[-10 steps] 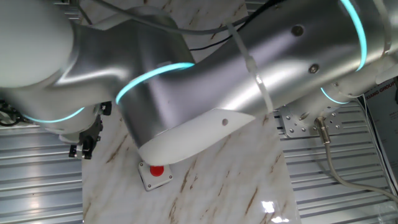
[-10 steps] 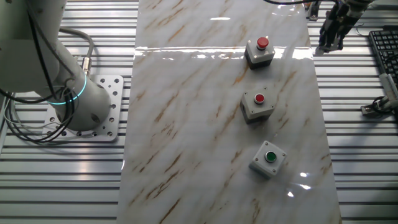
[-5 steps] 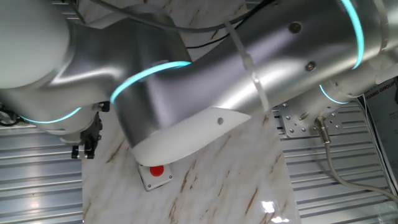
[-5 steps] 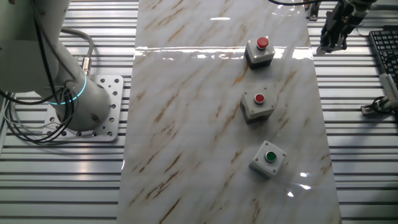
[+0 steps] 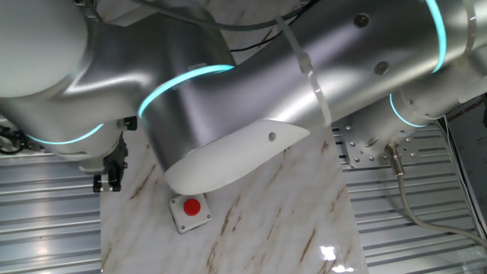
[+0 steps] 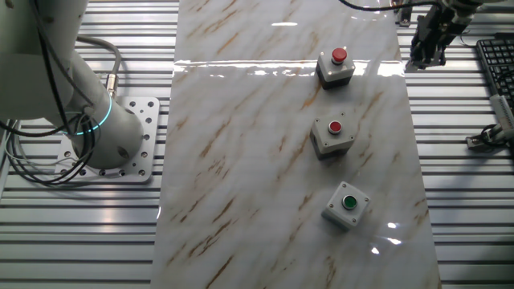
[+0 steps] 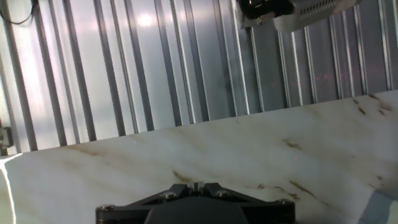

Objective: Press three buttons from left to right in sequence

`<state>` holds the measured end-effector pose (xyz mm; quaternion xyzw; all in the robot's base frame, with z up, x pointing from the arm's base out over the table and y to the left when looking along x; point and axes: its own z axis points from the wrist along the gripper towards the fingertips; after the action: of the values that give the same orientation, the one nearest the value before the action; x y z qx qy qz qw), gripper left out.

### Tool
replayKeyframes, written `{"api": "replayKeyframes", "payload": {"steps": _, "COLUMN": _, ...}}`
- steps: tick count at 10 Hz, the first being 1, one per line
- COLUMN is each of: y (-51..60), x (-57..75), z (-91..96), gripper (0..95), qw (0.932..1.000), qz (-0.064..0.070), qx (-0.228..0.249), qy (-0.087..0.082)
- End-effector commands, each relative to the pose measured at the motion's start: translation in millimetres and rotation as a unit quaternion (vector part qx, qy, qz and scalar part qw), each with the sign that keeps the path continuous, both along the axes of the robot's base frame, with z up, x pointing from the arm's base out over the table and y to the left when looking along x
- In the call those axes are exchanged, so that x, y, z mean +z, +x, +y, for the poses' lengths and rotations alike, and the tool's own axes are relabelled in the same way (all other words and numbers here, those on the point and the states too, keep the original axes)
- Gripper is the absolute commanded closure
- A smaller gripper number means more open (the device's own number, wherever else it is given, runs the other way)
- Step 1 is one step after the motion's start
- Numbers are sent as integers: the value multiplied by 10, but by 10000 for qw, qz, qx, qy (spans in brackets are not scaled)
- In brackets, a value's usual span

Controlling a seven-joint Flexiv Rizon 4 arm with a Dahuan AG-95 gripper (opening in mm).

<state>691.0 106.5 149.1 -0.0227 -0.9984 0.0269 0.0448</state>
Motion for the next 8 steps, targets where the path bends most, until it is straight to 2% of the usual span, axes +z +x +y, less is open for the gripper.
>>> {"api": "replayKeyframes", "payload": {"steps": 1, "y": 1, "x": -2, "z": 1, "gripper": 950, "qw": 9990, "qz": 11, "qx": 455, "qy": 26}}
{"api": "replayKeyframes", "payload": {"steps": 4, "y": 1, "x": -2, "z": 1, "gripper": 950, "qw": 9968, "qz": 60, "qx": 791, "qy": 49}}
{"api": "replayKeyframes", "payload": {"steps": 6, "y": 1, "x": -2, "z": 1, "gripper": 950, "qw": 9957, "qz": 207, "qx": 901, "qy": 92}}
{"api": "replayKeyframes", "payload": {"steps": 8, "y": 1, "x": -2, "z": 1, "gripper": 950, "qw": 9946, "qz": 263, "qx": 991, "qy": 133}}
